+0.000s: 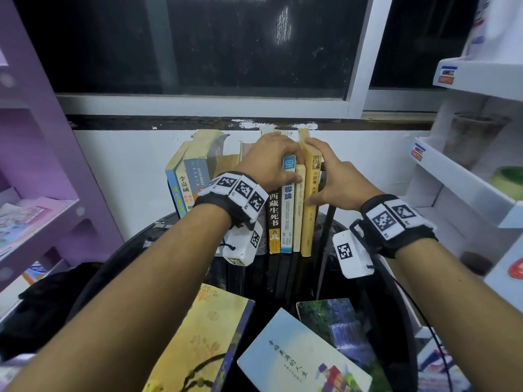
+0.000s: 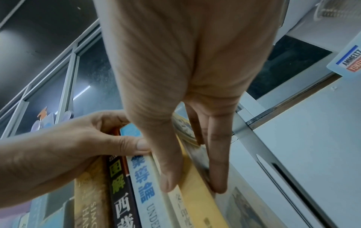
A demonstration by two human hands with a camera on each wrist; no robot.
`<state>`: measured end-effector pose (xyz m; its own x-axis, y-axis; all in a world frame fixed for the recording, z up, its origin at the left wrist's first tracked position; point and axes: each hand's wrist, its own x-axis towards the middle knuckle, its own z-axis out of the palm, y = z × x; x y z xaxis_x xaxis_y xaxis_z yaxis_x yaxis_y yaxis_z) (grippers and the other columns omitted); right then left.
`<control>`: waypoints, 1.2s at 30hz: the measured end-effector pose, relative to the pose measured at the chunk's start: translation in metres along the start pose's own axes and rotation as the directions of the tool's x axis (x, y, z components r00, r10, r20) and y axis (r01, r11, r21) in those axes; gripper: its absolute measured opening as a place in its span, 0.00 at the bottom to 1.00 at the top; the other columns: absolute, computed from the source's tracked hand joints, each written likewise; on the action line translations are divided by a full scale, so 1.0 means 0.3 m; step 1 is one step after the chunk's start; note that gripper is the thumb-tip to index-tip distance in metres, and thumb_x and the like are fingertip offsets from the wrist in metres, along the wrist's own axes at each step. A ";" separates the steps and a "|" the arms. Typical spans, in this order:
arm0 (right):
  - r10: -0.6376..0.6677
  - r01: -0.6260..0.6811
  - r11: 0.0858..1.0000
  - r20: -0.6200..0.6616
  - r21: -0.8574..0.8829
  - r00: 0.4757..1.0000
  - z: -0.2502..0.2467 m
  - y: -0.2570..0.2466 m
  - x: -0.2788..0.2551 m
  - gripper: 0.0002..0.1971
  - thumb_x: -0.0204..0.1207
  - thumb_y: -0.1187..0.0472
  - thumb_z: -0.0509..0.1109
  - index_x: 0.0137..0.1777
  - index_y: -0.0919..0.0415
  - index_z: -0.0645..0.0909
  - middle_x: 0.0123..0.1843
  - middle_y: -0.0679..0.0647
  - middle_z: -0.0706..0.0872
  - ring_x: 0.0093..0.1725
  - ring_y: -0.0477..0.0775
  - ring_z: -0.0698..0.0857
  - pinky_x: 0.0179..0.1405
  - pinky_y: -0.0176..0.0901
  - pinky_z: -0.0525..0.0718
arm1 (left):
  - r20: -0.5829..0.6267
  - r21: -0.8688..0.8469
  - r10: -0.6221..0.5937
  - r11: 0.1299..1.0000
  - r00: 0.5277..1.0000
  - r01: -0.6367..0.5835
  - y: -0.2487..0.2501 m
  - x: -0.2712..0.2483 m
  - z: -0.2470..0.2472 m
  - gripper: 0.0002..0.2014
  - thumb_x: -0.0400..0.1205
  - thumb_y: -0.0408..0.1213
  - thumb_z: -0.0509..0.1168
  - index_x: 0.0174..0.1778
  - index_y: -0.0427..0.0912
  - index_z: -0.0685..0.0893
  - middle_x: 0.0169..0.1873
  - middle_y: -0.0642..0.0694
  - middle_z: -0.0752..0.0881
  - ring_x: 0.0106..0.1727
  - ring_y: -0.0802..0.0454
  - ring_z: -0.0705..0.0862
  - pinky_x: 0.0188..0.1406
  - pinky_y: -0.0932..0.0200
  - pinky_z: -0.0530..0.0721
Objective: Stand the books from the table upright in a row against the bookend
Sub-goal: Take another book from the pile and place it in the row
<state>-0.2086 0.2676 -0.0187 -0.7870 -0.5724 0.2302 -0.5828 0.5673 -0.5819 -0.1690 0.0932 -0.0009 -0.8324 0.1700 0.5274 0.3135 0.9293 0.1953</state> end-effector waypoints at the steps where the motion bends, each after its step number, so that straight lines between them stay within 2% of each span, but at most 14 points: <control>1: -0.009 0.009 1.000 -0.010 0.009 1.000 0.007 0.004 0.003 0.57 0.63 0.68 0.83 0.81 0.39 0.49 0.50 0.50 0.87 0.43 0.44 0.89 0.43 0.40 0.89 | -0.003 0.001 0.002 1.000 1.000 -0.002 0.001 0.001 -0.001 0.14 0.71 0.49 0.77 0.50 0.51 0.85 0.54 0.53 0.83 0.64 0.52 0.75 0.64 0.60 0.66; 5: -0.030 0.030 0.999 -0.024 0.015 0.999 0.018 0.022 0.024 0.56 0.62 0.68 0.84 0.80 0.38 0.50 0.53 0.52 0.88 0.44 0.46 0.90 0.43 0.37 0.88 | -0.009 0.011 0.006 1.000 1.000 -0.006 0.000 -0.001 -0.003 0.15 0.71 0.48 0.77 0.51 0.50 0.86 0.50 0.55 0.80 0.60 0.54 0.75 0.59 0.63 0.65; 9: -0.066 0.067 0.998 -0.038 0.012 0.997 0.018 0.039 0.029 0.56 0.61 0.67 0.85 0.80 0.38 0.52 0.58 0.54 0.86 0.47 0.48 0.90 0.50 0.45 0.89 | -0.011 0.006 0.009 1.000 1.000 -0.009 0.001 -0.003 -0.002 0.15 0.71 0.47 0.77 0.51 0.49 0.86 0.49 0.55 0.79 0.59 0.54 0.75 0.58 0.63 0.65; 16: -0.097 0.097 0.995 -0.083 -0.002 0.992 0.031 0.044 0.044 0.54 0.61 0.68 0.84 0.79 0.38 0.55 0.62 0.53 0.84 0.45 0.49 0.89 0.50 0.49 0.89 | -0.008 -0.006 -0.005 1.000 1.000 0.005 0.003 -0.006 -0.006 0.15 0.71 0.47 0.77 0.51 0.48 0.86 0.51 0.53 0.81 0.58 0.54 0.75 0.57 0.63 0.66; 19: -0.101 0.103 0.995 -0.101 0.010 0.990 0.040 0.045 0.045 0.53 0.62 0.68 0.84 0.79 0.38 0.56 0.62 0.53 0.84 0.44 0.47 0.89 0.48 0.45 0.89 | -0.009 -0.001 -0.006 1.000 1.000 0.006 0.004 -0.007 -0.007 0.15 0.71 0.48 0.76 0.51 0.47 0.86 0.51 0.53 0.81 0.57 0.55 0.75 0.55 0.63 0.66; 22: -0.109 0.113 0.993 -0.125 0.031 0.986 0.046 0.051 0.043 0.51 0.63 0.70 0.83 0.78 0.40 0.58 0.59 0.52 0.85 0.40 0.40 0.88 0.38 0.33 0.87 | -0.003 0.011 -0.006 1.000 1.000 0.006 0.006 -0.006 -0.008 0.15 0.72 0.48 0.76 0.51 0.47 0.85 0.51 0.52 0.82 0.58 0.54 0.76 0.55 0.63 0.66; 24: -0.109 0.114 0.993 -0.132 0.032 0.985 0.048 0.053 0.045 0.51 0.63 0.70 0.83 0.78 0.40 0.58 0.59 0.52 0.85 0.38 0.39 0.88 0.37 0.31 0.86 | 0.000 0.014 -0.007 1.000 1.000 0.007 0.007 -0.006 -0.010 0.15 0.72 0.48 0.76 0.51 0.47 0.85 0.52 0.51 0.83 0.58 0.53 0.76 0.55 0.63 0.66; 28: -0.106 0.107 0.994 -0.109 0.005 0.988 0.046 0.054 0.049 0.52 0.63 0.68 0.83 0.78 0.38 0.56 0.62 0.55 0.84 0.41 0.44 0.89 0.43 0.39 0.88 | 0.005 0.015 -0.015 1.000 1.000 0.015 0.007 -0.005 -0.010 0.15 0.72 0.48 0.76 0.51 0.48 0.85 0.53 0.52 0.82 0.59 0.54 0.76 0.56 0.63 0.66; 34: -0.100 0.100 0.995 -0.066 -0.001 0.993 0.046 0.048 0.054 0.54 0.63 0.69 0.84 0.78 0.37 0.53 0.66 0.54 0.82 0.46 0.45 0.88 0.54 0.48 0.88 | 0.014 0.015 -0.028 1.000 1.000 0.027 0.007 -0.006 -0.013 0.15 0.72 0.49 0.76 0.50 0.48 0.85 0.52 0.52 0.81 0.59 0.54 0.76 0.58 0.63 0.68; 36: -0.086 0.087 0.996 -0.088 0.003 0.992 0.053 0.048 0.057 0.54 0.62 0.69 0.84 0.77 0.35 0.54 0.67 0.55 0.80 0.45 0.45 0.87 0.51 0.45 0.89 | 0.014 0.011 -0.031 0.999 0.999 0.031 0.006 -0.005 -0.012 0.15 0.71 0.49 0.76 0.49 0.48 0.85 0.51 0.53 0.81 0.59 0.54 0.76 0.58 0.63 0.67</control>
<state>-0.2272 0.2566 -0.0356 -0.7486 -0.5650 0.3469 -0.6482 0.5137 -0.5621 -0.1655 0.0934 0.0017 -0.8479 0.1454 0.5098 0.2827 0.9375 0.2028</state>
